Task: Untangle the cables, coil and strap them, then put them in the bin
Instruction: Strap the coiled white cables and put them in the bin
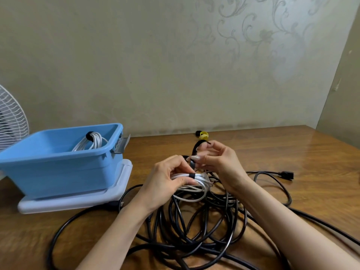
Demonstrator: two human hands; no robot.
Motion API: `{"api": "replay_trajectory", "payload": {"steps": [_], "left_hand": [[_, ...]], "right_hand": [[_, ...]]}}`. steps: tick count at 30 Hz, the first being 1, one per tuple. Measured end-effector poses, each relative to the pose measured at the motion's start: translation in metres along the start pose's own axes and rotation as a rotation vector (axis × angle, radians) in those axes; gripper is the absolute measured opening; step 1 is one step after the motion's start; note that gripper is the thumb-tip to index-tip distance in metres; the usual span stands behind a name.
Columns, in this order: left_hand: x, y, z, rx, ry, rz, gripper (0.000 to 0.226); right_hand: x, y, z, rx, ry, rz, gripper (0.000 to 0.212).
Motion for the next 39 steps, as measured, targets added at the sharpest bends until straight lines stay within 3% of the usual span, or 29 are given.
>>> {"api": "replay_trajectory", "payload": {"steps": [4,11,24,32,36,39], "left_hand": [[0.002,0.0,0.001,0.02,-0.032,0.025,0.016],[0.002,-0.002,-0.001,0.01,-0.041,-0.056,0.017],[-0.002,-0.002,0.014,-0.113,-0.037,-0.191,0.018],[-0.011,-0.003,0.022,-0.292,0.417,-0.168,0.021],[-0.019,-0.003,0.024,-0.418,0.646,-0.145,0.014],[-0.024,-0.004,0.029,-0.442,0.675,-0.127,0.012]], "right_hand": [[0.004,0.006,0.011,-0.094,0.115,-0.058,0.026],[0.002,0.011,0.021,-0.144,0.059,-0.099,0.027],[0.014,0.02,0.026,-0.261,0.073,0.007,0.035],[0.015,0.017,0.022,-0.28,0.146,0.123,0.033],[0.016,0.015,0.016,-0.35,0.32,0.143,0.031],[0.02,0.018,0.011,-0.454,0.492,0.096,0.024]]}}
Point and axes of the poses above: each hand's wrist, its own y-axis away from the middle knuckle, its own x-axis out of the palm, z = x × y, the point moved 3 cm from there along -y, towards the middle knuckle, and after that the axes turned 14 degrees about y, right-handed, at the moved point
